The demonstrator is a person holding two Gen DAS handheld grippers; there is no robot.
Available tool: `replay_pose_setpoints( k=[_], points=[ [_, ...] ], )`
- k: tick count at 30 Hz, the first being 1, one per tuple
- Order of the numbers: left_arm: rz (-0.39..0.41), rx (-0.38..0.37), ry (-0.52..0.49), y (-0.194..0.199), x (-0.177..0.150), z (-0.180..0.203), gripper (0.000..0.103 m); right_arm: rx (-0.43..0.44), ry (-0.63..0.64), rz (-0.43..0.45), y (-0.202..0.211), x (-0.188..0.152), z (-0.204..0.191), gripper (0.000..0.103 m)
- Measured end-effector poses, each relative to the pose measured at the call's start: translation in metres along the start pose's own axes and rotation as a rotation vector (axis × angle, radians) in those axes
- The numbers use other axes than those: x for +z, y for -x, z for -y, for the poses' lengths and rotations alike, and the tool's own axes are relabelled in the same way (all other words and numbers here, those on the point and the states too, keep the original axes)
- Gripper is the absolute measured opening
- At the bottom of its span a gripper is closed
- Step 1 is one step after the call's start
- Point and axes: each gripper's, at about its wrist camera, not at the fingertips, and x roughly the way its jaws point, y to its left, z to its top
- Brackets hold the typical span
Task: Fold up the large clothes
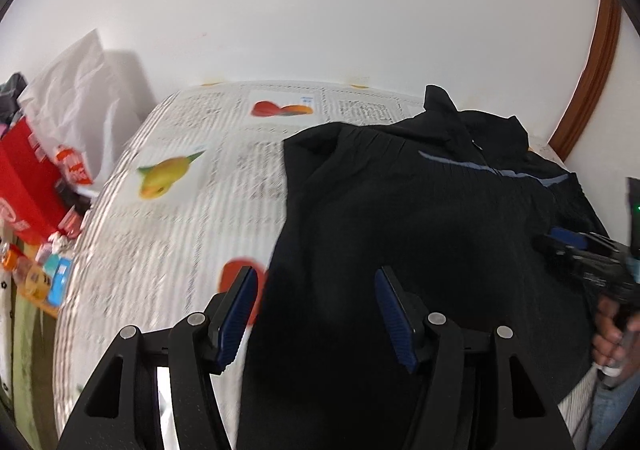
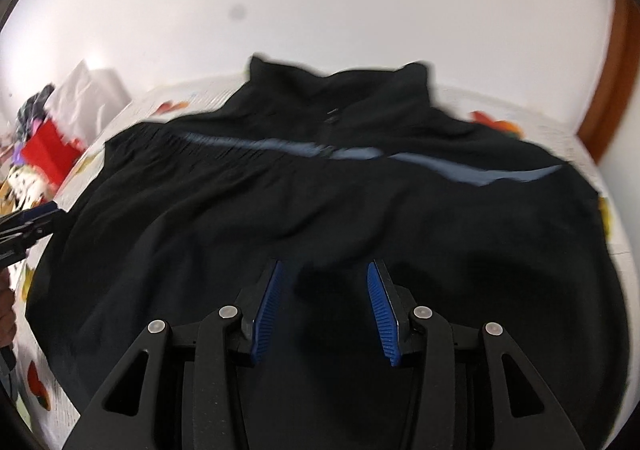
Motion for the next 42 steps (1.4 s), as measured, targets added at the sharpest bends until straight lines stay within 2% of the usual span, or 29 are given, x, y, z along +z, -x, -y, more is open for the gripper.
replay_pose_setpoints(
  k=[2,3,6,15,22,28,32,34,36,42],
  points=[
    [-0.004,0.003,0.005,0.010,-0.010,-0.007,0.058,-0.068,0.016,-0.033,-0.013,-0.004,-0.007,0.044],
    [-0.006,0.003,0.004,0.016,-0.016,-0.011,0.059,-0.073,0.009,-0.033,-0.013,-0.007,-0.006,0.044],
    [-0.001,0.013,0.006,0.028,-0.029,-0.018,0.059,-0.058,0.002,-0.038,-0.003,-0.017,-0.008,0.044],
    [-0.004,-0.007,0.055,0.060,-0.066,-0.036,0.059,-0.019,0.012,-0.017,0.061,-0.089,-0.024,0.044],
    [0.018,-0.005,0.083,0.085,-0.087,-0.041,0.060,-0.048,0.007,0.014,0.102,-0.142,-0.030,0.044],
    [0.020,0.011,0.083,0.100,-0.106,-0.046,0.060,-0.081,0.046,-0.042,0.107,-0.170,-0.033,0.044],
    [0.005,0.033,0.088,0.106,-0.119,-0.057,0.062,-0.086,0.099,0.007,0.126,-0.168,-0.050,0.044],
    [-0.005,0.037,0.089,0.106,-0.126,-0.062,0.062,-0.059,0.145,0.032,0.129,-0.159,-0.069,0.050],
    [-0.020,0.038,0.096,0.106,-0.134,-0.068,0.062,-0.032,0.212,0.050,0.124,-0.151,-0.097,0.058],
    [-0.043,0.049,0.115,0.104,-0.148,-0.089,0.063,0.039,0.376,0.034,0.090,-0.137,-0.179,0.060]
  ],
)
